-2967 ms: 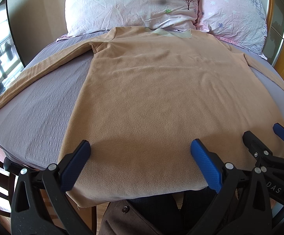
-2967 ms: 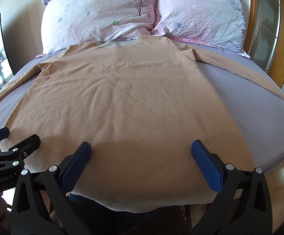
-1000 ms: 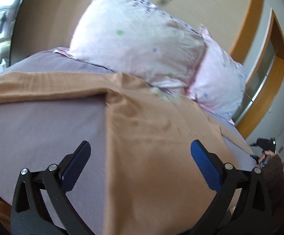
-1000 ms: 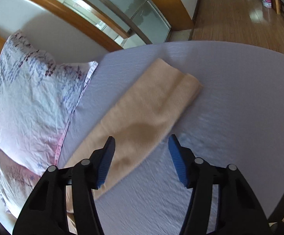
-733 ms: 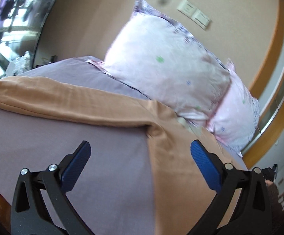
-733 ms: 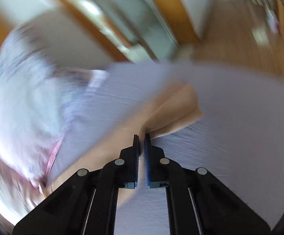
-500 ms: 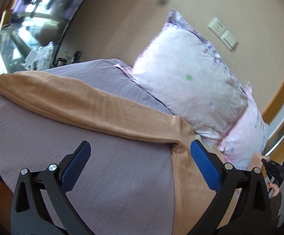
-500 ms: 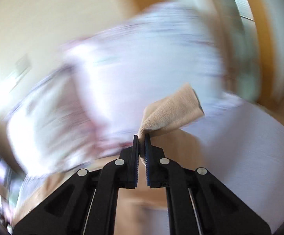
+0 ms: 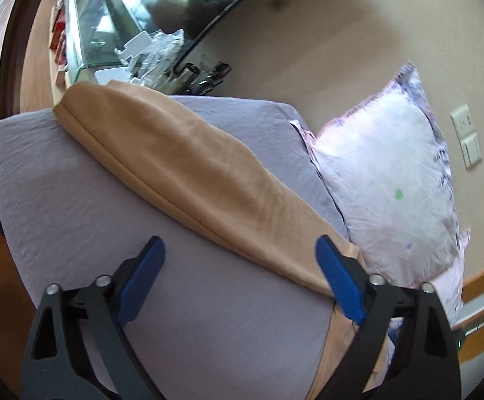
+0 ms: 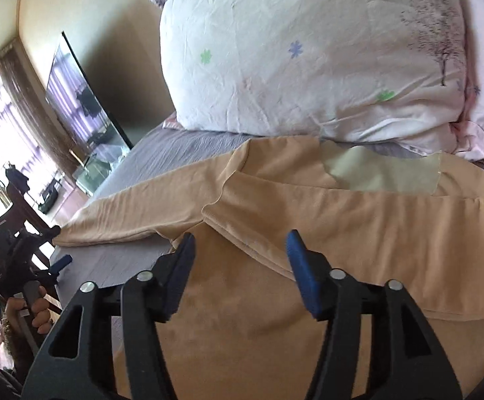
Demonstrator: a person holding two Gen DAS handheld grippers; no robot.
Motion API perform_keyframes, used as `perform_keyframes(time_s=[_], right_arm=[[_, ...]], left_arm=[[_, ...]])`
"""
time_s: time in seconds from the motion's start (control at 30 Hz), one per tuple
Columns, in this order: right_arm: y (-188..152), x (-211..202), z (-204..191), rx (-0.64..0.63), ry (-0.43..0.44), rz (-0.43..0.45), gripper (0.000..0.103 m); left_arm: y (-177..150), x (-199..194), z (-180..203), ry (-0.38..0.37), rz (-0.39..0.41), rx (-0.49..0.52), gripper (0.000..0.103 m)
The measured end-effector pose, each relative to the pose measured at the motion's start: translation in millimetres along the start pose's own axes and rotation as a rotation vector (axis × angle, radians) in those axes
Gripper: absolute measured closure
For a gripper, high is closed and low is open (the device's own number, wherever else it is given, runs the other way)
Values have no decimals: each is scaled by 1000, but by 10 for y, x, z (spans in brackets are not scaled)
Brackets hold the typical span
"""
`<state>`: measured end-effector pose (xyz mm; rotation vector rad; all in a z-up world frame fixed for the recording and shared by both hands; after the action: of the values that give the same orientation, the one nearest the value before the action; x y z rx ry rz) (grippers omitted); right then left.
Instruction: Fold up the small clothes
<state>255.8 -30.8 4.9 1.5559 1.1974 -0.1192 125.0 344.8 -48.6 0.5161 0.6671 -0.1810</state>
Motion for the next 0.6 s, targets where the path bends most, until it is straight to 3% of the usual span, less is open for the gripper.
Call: perform_keyframes(time_s=[0.13,0.23,0.27,0.3,0.37,0.4,0.5,0.6], right_arm=[[43,-212,297,58,9,40,35],[-100,-404,389,99,49,57,34],[-155,-423,375,102,60,61,32],[-189,-475,352,103,69,66,32],[-229,-512,361,97,80,70,32],[-246,-555,374,93,82,74,31],[-231,-714,449,69,57,120,31],[-157,-946,591,79,14,199,29]], left_arm=[[138,44,-83,7,-14,-100,17],[267,107,-147,48,-17,-142,31],[291,123,-174,68,-21,-150,42],[308,141,-207,90,-28,-159,64],[287,230,-316,135,-74,-192,96],[293,231,-310,130,-65,-195,97],[352,125,79,156,22,-39,97],[193,22,1125,64,113,247,97]])
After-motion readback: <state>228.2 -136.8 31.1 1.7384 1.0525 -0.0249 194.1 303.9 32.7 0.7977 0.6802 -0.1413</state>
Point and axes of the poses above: each gripper's, at about its wrist camera, not at the fingertips, and x roughly the way its jaws point, z to its right, y to its top, the point moved 9 cm from there along x, roughly the way its jaws point, and after that the axes turned 4 degrees about y, right-handed, at the moved point
